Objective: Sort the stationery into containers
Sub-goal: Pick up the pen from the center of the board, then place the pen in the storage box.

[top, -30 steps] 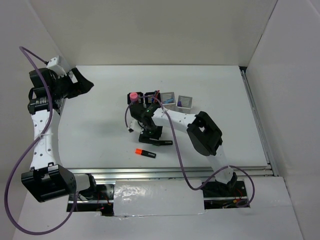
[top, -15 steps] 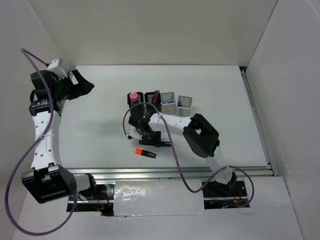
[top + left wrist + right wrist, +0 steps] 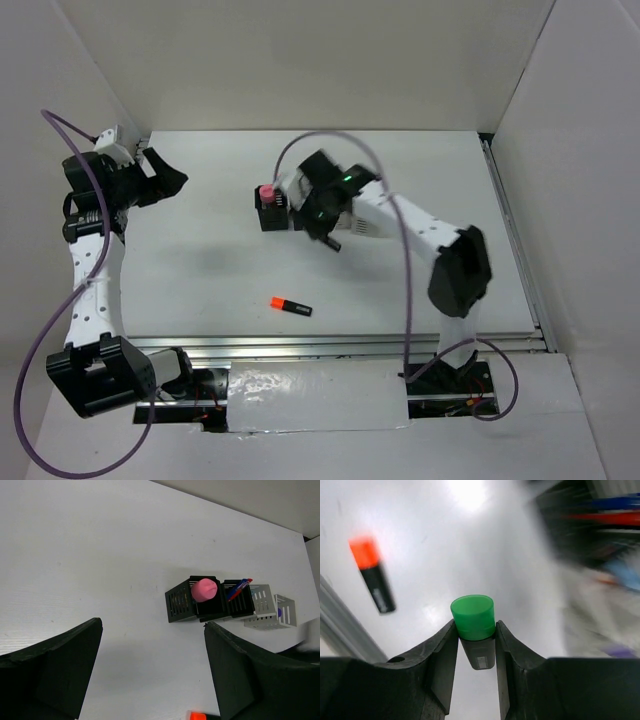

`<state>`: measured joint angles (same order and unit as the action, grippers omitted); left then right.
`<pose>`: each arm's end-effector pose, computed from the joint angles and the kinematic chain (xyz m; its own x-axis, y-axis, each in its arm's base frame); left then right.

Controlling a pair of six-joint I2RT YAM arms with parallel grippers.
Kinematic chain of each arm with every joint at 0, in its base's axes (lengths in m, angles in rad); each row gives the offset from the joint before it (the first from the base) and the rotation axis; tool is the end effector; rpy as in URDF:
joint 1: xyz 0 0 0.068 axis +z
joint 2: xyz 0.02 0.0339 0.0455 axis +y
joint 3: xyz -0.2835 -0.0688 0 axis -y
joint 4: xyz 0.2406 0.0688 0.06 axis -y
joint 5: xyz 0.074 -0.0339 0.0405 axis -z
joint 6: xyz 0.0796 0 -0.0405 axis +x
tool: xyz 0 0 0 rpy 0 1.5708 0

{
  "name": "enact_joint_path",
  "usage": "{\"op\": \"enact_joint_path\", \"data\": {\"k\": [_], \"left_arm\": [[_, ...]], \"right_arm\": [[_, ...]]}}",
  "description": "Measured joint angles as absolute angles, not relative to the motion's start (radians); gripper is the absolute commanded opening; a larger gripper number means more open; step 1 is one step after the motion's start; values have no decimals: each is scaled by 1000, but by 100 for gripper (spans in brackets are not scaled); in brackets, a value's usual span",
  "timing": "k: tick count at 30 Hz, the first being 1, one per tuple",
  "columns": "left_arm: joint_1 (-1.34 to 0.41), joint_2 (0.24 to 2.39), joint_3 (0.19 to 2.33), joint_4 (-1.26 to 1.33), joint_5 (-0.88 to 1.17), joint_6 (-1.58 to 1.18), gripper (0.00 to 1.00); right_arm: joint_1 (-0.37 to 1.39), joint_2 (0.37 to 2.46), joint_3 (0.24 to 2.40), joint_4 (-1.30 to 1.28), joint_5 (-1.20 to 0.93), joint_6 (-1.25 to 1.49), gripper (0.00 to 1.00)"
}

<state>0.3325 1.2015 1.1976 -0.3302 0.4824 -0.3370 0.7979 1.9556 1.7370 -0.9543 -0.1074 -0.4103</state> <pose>0.2909 0.0614 0.3896 -0.3339 -0.4252 -0.8413 0.0156 0.8899 -0.4559 0.2967 0.3164 0.2415 -0.2948 -0.8702 -0.3947 -0.9360 0.3461 -0.0639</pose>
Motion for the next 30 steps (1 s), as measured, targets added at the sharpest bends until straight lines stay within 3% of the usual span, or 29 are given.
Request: {"op": "enact_joint_path", "data": {"k": [7, 10, 18, 26, 30], "left_arm": [[289, 1201, 1143, -297, 476, -371, 95], [267, 1201, 1143, -274, 471, -376, 95], [244, 1213, 1145, -260, 438, -378, 95], [243, 1235, 1146, -260, 423, -378, 97], [243, 1236, 1146, -260, 423, -378, 97]], "right_arm": [[290, 1572, 1731, -603, -255, -178, 0], [169, 1499, 1646, -479, -281, -106, 0], [150, 1648, 1565, -402, -428, -75, 0], [154, 1659, 1424, -341, -455, -84, 0], [154, 1670, 1422, -325, -471, -97, 12]]}}
